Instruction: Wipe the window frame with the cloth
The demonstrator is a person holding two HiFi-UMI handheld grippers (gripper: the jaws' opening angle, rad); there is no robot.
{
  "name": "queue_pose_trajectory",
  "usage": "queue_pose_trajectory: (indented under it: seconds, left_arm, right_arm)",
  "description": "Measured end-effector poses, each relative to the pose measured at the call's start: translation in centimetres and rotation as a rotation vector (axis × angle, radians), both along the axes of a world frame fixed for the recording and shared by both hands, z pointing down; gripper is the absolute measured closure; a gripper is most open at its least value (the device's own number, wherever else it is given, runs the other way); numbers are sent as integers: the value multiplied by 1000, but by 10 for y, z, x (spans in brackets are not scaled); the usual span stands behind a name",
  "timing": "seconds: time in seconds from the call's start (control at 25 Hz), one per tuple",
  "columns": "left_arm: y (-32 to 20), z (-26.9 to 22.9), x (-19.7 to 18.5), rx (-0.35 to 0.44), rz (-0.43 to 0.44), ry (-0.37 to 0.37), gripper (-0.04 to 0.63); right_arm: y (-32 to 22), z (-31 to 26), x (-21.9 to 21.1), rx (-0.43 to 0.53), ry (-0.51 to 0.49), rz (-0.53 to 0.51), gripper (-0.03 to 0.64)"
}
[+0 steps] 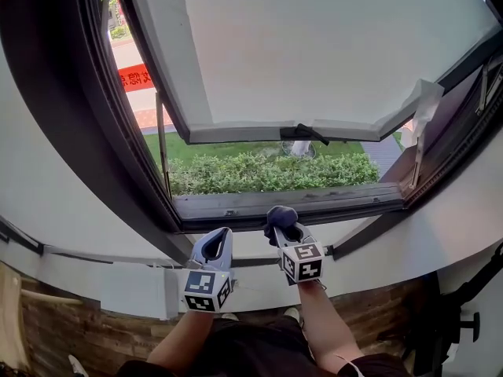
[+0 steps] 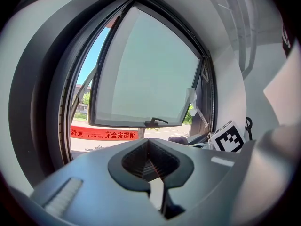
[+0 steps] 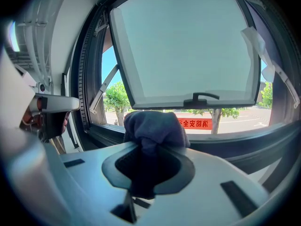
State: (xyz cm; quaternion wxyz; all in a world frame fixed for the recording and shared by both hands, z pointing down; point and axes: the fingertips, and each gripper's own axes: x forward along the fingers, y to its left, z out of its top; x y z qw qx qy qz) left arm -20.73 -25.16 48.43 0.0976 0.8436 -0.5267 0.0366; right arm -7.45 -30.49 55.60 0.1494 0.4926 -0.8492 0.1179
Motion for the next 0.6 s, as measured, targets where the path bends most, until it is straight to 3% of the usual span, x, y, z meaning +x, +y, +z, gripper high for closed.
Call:
queue_pose_trajectory:
  seconds: [0.6]
  left_arm:
    - [-11,-3,50,3,27,-5,589]
  right_arm:
    - [-3,0,48,1,3,23,555]
